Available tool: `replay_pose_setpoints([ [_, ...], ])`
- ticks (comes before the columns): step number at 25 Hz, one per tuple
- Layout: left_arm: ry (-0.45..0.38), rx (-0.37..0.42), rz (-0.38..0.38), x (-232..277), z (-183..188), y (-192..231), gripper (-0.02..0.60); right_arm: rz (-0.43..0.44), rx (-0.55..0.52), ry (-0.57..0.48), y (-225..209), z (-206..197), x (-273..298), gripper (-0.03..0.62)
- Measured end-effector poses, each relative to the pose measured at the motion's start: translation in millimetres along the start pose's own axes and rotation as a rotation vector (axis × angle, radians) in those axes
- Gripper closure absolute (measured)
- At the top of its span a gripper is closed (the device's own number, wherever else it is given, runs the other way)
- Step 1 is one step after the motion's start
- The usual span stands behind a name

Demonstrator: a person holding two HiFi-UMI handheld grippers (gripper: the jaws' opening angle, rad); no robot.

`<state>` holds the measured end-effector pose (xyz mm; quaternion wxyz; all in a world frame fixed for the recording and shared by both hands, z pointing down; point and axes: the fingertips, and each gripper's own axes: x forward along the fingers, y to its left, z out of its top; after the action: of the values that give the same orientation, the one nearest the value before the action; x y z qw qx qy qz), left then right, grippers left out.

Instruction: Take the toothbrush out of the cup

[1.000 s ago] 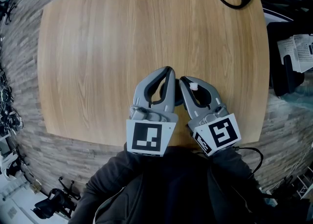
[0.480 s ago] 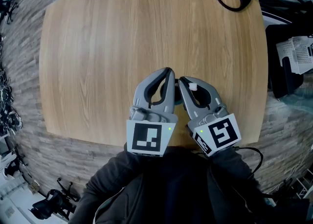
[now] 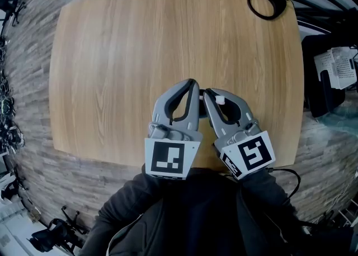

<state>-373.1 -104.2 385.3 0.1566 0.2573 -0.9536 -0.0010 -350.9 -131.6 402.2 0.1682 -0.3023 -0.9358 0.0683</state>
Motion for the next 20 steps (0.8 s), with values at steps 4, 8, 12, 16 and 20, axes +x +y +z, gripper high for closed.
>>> replay_pose_setpoints([
  [4, -0.016, 0.007, 0.002, -6.5, 5.7, -1.0, 0.574, 0.006, -0.014, -0.015, 6.4, 6.4, -2.9, 0.586],
  [8, -0.029, 0.017, 0.001, -10.7, 12.0, -3.9, 0.574, 0.006, -0.022, -0.025, 8.7, 12.3, -5.9, 0.586],
  [12, -0.04, 0.024, 0.003, -16.8, 15.6, -4.8, 0.574, 0.008, -0.027, -0.039, 12.7, 17.0, -8.8, 0.586],
  [16, -0.054, 0.038, 0.007, -29.9, 18.6, -6.3, 0.574, 0.006, -0.039, -0.058, 21.5, 21.9, -15.0, 0.587],
  [20, -0.075, 0.052, 0.011, -42.5, 24.4, -11.0, 0.574, 0.005, -0.052, -0.088, 27.9, 30.4, -24.3, 0.588],
])
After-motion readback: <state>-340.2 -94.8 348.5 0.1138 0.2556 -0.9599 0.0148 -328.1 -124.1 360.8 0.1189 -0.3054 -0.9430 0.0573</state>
